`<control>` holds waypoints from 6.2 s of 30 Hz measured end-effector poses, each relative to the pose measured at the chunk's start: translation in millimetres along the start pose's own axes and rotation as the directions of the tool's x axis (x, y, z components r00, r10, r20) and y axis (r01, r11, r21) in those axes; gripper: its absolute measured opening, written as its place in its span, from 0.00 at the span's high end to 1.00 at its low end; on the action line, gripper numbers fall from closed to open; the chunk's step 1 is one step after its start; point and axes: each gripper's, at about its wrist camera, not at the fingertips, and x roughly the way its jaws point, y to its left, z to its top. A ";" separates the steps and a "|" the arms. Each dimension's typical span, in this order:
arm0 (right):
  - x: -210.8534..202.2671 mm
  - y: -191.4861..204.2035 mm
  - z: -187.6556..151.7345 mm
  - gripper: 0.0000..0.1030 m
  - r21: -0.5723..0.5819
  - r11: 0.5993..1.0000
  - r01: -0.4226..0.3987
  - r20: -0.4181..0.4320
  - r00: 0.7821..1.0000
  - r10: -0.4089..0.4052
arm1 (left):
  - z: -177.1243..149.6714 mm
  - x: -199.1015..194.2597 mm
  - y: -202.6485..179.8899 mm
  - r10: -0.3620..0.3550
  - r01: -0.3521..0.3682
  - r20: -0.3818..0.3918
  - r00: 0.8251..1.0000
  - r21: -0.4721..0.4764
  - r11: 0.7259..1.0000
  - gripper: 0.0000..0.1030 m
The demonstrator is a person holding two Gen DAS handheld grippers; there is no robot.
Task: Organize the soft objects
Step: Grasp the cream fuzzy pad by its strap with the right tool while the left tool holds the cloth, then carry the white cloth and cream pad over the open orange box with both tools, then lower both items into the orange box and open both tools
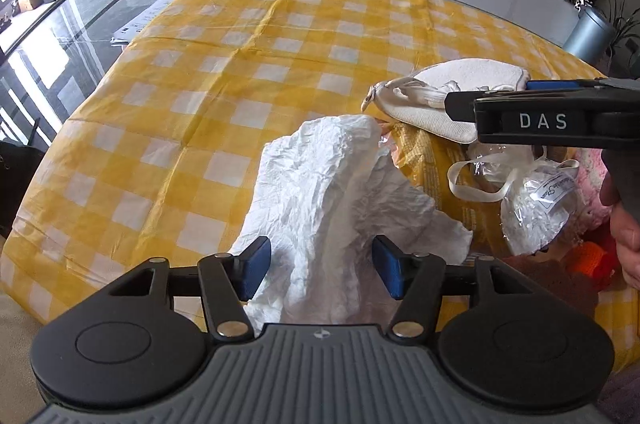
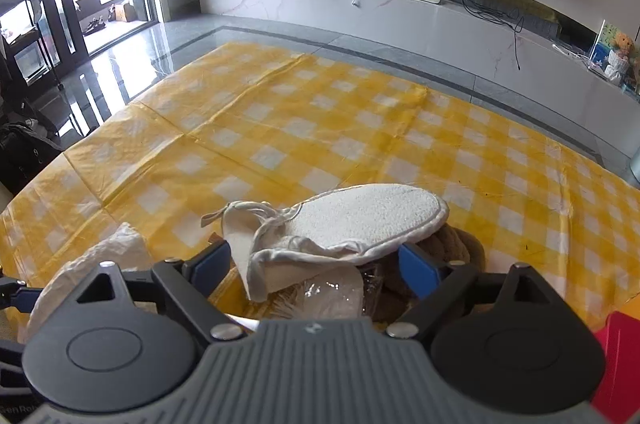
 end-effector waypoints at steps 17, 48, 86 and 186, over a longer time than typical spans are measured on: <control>-8.5 0.6 11.9 1.00 -0.097 0.995 0.024 0.019 1.000 -0.022 | 6.9 -23.7 0.3 -0.003 0.003 0.079 0.997 -0.011 1.000 0.87; 8.6 18.7 26.5 1.00 -0.201 0.978 -0.057 0.007 0.998 0.059 | 18.1 -22.7 -0.5 0.037 -0.035 0.111 0.993 -0.023 0.999 0.86; -197.8 -52.5 -194.0 1.00 0.265 0.964 -0.030 -0.006 0.999 0.032 | -89.1 -92.1 -114.5 -0.211 0.208 0.043 0.976 0.070 0.976 0.89; -223.1 -285.9 -220.9 0.83 0.175 0.949 0.263 -0.237 0.946 -0.219 | -41.1 -17.2 -422.7 -0.250 0.349 -0.246 0.937 0.596 0.723 0.86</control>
